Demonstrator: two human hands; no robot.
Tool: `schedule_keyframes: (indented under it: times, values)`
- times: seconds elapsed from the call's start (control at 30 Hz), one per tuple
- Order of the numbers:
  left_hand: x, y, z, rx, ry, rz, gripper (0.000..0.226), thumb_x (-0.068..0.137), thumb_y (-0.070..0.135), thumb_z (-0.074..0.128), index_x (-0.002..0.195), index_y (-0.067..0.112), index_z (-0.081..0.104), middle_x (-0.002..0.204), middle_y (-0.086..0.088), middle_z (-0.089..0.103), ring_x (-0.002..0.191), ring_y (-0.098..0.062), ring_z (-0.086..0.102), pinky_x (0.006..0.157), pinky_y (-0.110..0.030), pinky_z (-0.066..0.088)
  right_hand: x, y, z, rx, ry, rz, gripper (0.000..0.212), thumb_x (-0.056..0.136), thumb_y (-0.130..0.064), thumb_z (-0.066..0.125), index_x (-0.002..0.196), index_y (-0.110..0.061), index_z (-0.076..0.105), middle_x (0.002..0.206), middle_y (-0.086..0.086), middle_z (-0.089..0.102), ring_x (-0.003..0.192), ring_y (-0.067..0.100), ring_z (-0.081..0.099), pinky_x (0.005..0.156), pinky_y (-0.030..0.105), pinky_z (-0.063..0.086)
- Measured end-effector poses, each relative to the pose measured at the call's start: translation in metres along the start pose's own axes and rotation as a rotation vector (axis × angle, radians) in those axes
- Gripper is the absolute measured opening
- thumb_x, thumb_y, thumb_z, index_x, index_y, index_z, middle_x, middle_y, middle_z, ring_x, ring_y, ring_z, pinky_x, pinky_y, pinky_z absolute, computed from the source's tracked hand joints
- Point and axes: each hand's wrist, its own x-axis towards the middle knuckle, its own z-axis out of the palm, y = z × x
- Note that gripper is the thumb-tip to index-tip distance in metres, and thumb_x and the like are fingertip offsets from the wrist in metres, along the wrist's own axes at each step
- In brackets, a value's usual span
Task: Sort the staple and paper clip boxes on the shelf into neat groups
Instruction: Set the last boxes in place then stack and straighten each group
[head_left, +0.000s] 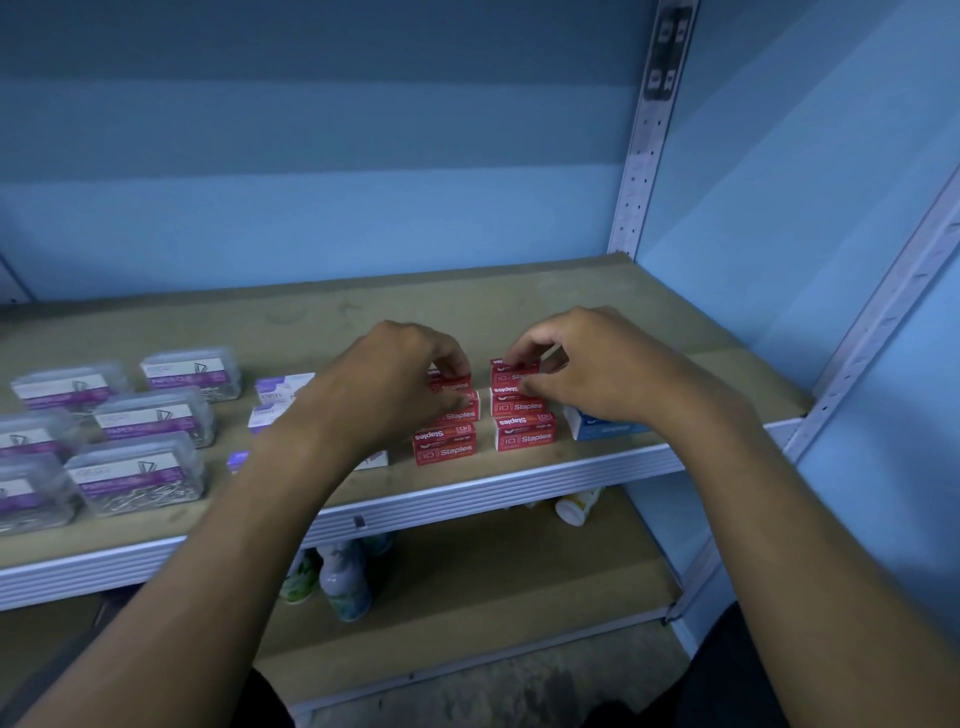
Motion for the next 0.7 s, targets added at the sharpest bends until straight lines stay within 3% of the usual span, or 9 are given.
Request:
schedule_keyframes:
  times: [0.23, 0.43, 0.7]
  values:
    - [-0.001, -0.006, 0.004, 0.002, -0.02, -0.008, 0.03, 0.084, 0.029, 0.073, 0.114, 0.026, 0.071, 0.11, 0.006, 0.071, 0.092, -0.009, 0.064, 0.084, -0.034, 0.056, 0.007, -0.004, 0.009, -0.004, -0.048, 0.006, 0.027, 0.091, -0.023, 0.073, 0.118, -0.03, 0.073, 0.118, -0.008, 0.07, 0.096, 0.006, 0.063, 0.065, 0.011, 0.044]
    - [0.0, -0.005, 0.005, 0.01, -0.022, -0.003, 0.027, 0.085, 0.024, 0.071, 0.112, 0.028, 0.072, 0.109, 0.007, 0.072, 0.087, -0.005, 0.061, 0.084, -0.025, 0.053, 0.011, -0.009, 0.016, 0.005, -0.063, 0.011, 0.026, 0.092, -0.016, 0.07, 0.115, -0.028, 0.075, 0.113, -0.008, 0.072, 0.095, 0.005, 0.065, 0.078, 0.019, 0.054]
    - [-0.002, -0.003, 0.005, 0.025, -0.023, 0.014, 0.027, 0.088, 0.019, 0.067, 0.113, 0.029, 0.072, 0.112, 0.006, 0.071, 0.096, -0.011, 0.064, 0.087, -0.028, 0.053, 0.014, -0.009, 0.021, -0.032, -0.077, 0.029, 0.024, 0.091, -0.013, 0.071, 0.107, -0.03, 0.078, 0.106, -0.008, 0.074, 0.087, 0.004, 0.067, 0.072, 0.019, 0.056]
